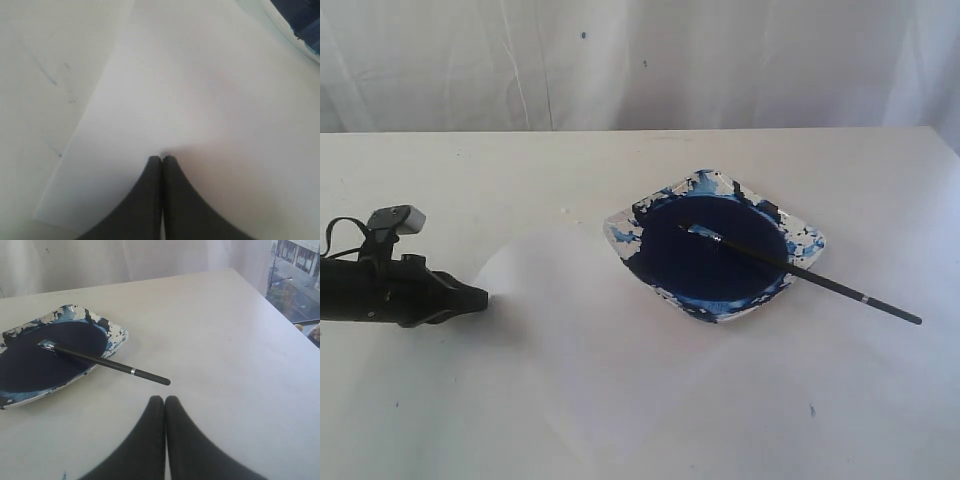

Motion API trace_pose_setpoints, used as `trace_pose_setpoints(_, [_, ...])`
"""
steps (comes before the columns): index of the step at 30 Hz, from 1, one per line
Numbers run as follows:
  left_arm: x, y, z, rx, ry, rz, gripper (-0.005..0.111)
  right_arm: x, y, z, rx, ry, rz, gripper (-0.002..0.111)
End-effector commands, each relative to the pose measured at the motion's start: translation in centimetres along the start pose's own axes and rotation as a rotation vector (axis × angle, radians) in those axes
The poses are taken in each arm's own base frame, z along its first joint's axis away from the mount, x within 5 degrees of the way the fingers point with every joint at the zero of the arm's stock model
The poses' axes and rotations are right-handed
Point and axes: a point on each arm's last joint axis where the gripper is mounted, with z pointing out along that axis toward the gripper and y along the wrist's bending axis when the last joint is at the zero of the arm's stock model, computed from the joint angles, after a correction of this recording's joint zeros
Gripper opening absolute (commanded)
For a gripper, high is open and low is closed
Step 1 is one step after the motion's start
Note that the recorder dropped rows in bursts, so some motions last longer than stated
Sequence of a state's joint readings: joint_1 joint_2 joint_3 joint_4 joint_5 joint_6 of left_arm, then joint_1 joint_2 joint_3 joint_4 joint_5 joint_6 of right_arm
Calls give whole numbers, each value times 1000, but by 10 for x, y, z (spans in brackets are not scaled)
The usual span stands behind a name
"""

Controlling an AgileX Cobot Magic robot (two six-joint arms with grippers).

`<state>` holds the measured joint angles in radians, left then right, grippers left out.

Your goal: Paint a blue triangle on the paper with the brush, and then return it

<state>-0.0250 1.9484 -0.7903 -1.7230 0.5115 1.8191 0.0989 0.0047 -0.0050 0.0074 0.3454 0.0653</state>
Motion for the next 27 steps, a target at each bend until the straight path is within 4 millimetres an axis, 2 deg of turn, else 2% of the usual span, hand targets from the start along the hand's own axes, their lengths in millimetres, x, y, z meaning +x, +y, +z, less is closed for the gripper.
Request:
trace_pose_setpoints(1, [-11,3,-1,-28,-33,-18,0,1,0,0,-2,-1,-2,0])
trace_pose_setpoints(5, [-27,-7,-4,83,-110,3,0,1,0,0,-2,-1,-2,0])
trace_pose_setpoints(9, [-32,-11,-5,127,-135,11,0,1,0,0,-2,-1,-2,0])
trace_pose_setpoints(13, [-30,-5,-4,57,-108,-15,0,1,0,0,-2,-1,-2,0])
trace_pose_setpoints(22, [-9,3,-4,-49,-25,-75,0,1,0,0,-2,-1,-2,0])
trace_pose_setpoints(27, [-7,3,-4,-54,-20,-77,0,1,0,0,-2,-1,-2,0])
